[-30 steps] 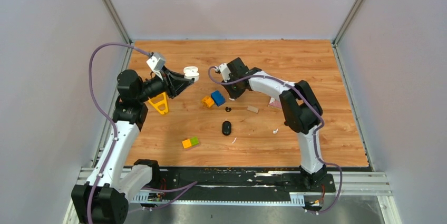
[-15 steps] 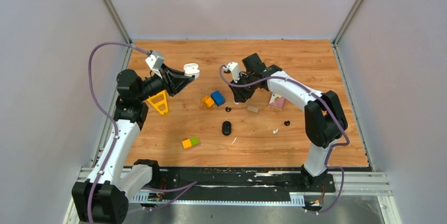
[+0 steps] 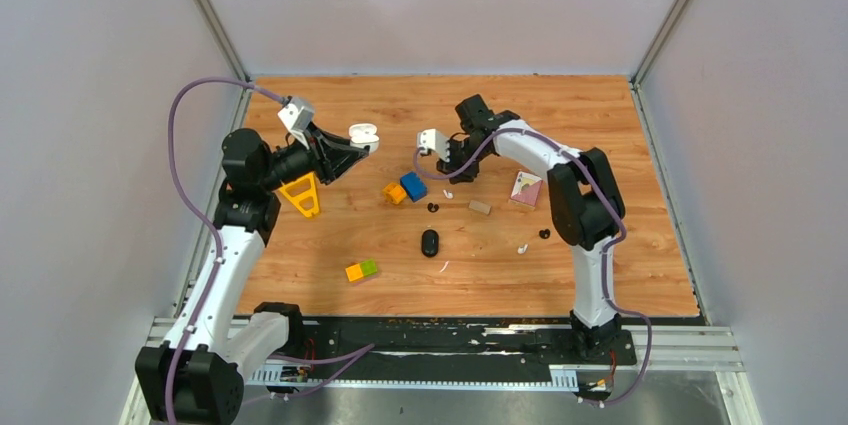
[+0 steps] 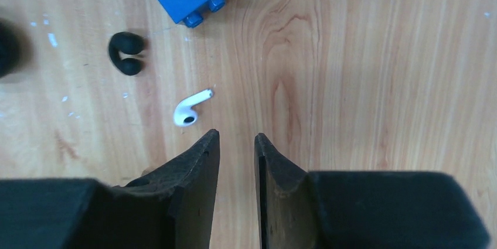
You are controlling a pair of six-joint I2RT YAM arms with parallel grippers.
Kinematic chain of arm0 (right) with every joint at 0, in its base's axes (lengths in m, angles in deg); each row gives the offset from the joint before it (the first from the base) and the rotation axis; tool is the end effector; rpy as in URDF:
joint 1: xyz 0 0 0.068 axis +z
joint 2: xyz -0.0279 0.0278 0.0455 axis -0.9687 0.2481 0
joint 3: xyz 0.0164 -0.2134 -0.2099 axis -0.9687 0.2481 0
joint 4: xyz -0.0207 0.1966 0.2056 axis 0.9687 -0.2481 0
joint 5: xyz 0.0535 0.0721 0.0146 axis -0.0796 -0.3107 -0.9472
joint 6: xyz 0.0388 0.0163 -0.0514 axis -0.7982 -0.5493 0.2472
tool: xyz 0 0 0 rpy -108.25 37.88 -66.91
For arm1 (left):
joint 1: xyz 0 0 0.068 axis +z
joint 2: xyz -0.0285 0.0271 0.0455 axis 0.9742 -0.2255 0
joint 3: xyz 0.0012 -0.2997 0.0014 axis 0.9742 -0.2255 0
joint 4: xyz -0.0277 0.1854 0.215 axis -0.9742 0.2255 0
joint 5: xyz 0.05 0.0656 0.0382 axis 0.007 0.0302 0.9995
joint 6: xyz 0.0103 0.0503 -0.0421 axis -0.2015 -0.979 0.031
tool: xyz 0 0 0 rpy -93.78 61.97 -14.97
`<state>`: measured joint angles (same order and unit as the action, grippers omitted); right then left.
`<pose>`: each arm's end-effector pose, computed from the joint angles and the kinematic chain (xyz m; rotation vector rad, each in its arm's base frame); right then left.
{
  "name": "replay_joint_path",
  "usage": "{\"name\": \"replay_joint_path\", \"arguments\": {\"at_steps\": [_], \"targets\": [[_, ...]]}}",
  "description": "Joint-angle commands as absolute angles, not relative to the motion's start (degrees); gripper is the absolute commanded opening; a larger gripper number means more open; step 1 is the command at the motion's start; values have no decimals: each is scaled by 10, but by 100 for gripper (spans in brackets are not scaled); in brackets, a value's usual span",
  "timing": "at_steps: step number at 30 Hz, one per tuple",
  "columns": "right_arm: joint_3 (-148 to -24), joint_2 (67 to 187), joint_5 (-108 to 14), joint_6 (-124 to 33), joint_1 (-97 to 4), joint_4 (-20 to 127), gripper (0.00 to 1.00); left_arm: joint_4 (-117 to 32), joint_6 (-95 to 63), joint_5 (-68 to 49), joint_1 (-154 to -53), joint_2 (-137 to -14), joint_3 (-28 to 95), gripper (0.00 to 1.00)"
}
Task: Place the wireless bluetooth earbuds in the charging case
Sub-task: Move the left earbud to the center of the board, then pick up the left earbud from the center of the board.
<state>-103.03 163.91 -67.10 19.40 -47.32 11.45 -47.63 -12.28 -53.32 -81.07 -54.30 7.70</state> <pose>0.4034 0.2449 0.1974 -1.8760 1.8231 0.4901 0.2298 -0.0580 0.3709 0.5661 1.5684 -0.9764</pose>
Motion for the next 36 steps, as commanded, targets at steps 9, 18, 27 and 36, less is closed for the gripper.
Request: {"name": "replay_joint_path", "arguments": {"at_steps": [9, 18, 27, 36], "targets": [[-1052, 1686, -623, 277, -436, 150, 30, -440, -158, -530, -807, -521, 113, 0], [-975, 1646, -611, 290, -432, 145, 31, -461, -148, -529, -806, -517, 97, 0], [-924, 1592, -620, 255, -410, 140, 31, -483, -135, -527, -806, -514, 80, 0], [-964, 1618, -613, 237, -379, 137, 33, -489, -130, -526, -806, -513, 73, 0]]}}
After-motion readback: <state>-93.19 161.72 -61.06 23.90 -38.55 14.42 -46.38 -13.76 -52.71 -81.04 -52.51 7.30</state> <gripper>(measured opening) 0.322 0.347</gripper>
